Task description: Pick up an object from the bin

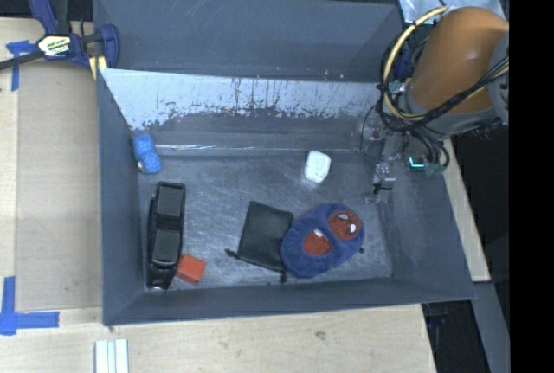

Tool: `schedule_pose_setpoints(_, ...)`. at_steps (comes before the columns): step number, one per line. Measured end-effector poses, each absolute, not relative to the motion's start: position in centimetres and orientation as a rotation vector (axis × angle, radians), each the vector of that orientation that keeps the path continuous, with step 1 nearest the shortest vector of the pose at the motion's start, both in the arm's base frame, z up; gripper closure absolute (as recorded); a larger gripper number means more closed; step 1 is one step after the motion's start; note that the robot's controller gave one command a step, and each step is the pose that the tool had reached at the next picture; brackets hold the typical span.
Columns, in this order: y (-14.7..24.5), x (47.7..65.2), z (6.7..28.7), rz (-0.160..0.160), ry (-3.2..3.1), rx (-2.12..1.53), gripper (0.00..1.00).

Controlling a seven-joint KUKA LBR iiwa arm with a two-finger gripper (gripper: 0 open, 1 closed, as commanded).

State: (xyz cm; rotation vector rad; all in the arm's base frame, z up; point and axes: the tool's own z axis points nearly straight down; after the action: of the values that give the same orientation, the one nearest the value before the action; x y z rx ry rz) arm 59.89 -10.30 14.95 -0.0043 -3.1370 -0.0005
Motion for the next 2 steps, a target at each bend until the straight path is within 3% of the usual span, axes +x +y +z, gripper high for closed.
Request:
schedule_pose_setpoints(1, -7.8, 51.5, 7.4, -0.001, -3.126, 0.281, 0.00)
schedule_pose_setpoints(2, -7.6, 52.0, 14.8, 0.004, -3.069, 0.709, 0.00)
